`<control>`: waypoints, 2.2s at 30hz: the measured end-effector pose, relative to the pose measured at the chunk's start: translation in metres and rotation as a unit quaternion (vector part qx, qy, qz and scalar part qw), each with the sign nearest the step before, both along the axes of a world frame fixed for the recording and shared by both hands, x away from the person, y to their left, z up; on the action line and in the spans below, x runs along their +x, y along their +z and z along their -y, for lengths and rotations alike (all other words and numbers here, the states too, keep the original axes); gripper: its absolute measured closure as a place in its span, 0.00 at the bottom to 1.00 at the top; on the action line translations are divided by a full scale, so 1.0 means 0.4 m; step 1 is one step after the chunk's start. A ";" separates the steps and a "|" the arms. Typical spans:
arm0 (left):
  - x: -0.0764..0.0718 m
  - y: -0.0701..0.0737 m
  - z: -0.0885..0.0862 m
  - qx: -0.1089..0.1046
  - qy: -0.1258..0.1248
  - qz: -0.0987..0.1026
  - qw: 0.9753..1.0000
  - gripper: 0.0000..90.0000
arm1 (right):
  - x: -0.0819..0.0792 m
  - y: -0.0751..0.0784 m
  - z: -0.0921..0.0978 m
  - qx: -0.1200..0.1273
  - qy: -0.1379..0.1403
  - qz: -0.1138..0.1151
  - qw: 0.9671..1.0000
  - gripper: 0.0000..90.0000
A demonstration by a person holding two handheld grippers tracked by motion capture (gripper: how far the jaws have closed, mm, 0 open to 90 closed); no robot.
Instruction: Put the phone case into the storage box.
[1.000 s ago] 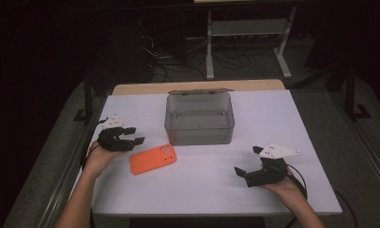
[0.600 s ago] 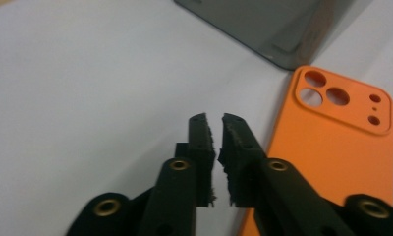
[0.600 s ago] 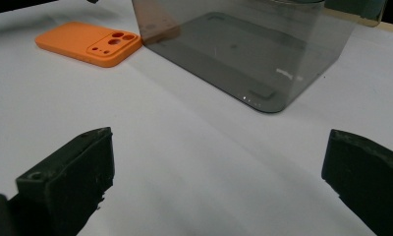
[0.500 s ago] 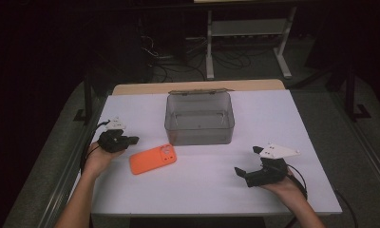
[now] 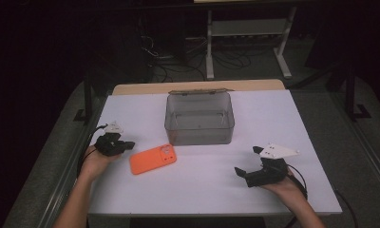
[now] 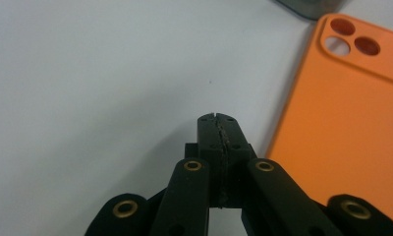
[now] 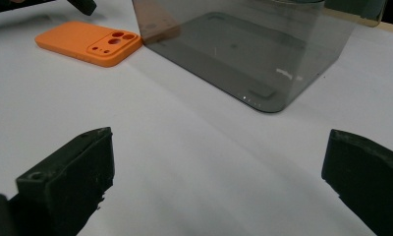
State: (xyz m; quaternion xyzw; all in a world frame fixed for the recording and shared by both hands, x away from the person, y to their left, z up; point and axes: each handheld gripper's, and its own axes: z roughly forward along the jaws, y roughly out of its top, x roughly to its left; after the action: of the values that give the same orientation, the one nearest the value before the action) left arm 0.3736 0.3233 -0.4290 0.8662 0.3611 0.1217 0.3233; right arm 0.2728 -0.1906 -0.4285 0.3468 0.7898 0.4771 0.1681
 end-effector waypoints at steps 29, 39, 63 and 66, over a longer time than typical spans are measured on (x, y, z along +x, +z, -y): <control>-0.068 -0.013 0.026 -0.003 -0.032 -0.039 0.999 1.00 | 0.003 0.000 0.002 0.004 -0.001 -0.001 1.000 0.00; -0.119 -0.015 0.046 -0.011 -0.054 -0.048 0.997 1.00 | 0.003 0.000 0.001 0.003 0.000 0.000 1.000 0.00; -0.169 0.047 0.079 -0.095 -0.060 0.014 0.994 0.66 | 0.003 -0.001 -0.002 0.000 0.002 0.000 1.000 0.00; -0.173 0.054 0.097 -0.115 -0.072 0.025 0.990 0.57 | 0.003 -0.001 -0.002 0.001 0.002 0.000 1.000 0.00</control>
State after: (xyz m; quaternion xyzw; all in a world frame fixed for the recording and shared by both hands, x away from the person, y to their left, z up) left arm 0.3044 0.2846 -0.4073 0.8435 0.3016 0.0772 0.4376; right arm 0.2740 -0.1899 -0.4287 0.3451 0.7904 0.4779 0.1668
